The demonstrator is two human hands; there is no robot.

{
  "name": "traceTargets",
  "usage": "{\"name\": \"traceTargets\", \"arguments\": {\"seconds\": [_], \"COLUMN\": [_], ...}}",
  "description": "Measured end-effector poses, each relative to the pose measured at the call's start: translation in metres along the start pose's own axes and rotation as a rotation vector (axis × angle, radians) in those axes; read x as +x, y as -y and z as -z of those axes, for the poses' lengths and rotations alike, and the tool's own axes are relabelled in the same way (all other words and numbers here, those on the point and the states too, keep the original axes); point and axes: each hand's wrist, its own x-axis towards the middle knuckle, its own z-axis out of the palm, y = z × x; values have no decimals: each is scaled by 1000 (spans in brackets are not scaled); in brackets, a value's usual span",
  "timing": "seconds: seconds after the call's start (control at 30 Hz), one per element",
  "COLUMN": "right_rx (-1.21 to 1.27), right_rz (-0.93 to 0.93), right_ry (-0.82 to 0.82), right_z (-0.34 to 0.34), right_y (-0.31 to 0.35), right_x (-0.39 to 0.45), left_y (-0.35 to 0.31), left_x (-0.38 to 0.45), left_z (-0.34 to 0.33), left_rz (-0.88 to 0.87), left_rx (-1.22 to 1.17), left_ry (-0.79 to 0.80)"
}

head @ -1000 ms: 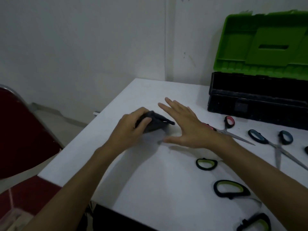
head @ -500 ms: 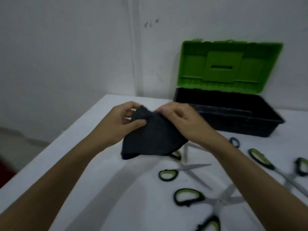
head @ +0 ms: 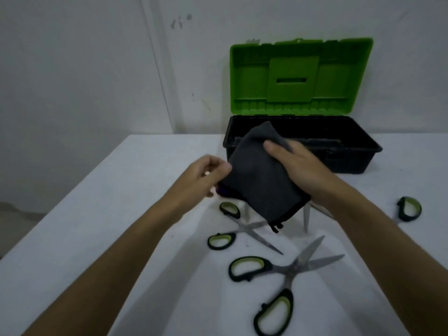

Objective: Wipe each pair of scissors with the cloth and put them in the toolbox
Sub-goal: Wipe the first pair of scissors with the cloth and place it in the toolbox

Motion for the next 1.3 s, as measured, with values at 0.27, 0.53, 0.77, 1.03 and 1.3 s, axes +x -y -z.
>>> {"name": "traceTargets", "arguments": {"seconds": [0.27, 0.53, 0.77, 1.03, 1.3], "right_rx": [57, 83, 14, -103, -288], "right_rz": [-386, -457, -573, -386, -148], "right_ry": [-113, -102, -4, 120, 40], "right_z": [18, 14, 16, 10, 10], "right_y": [-11, -11, -13, -8, 0], "right_x": [-4, -10, -10, -7, -7], "left_y": [36, 34, 33, 30, 15], "left_x": [0, -12, -23, -30, -30], "left_z": [-17, -24, -15, -9, 8], "left_rz": [-167, -158, -132, -28, 13], "left_rx": [714, 992, 875, 872, 584], "left_ry": [371, 370, 394, 468, 273]}}
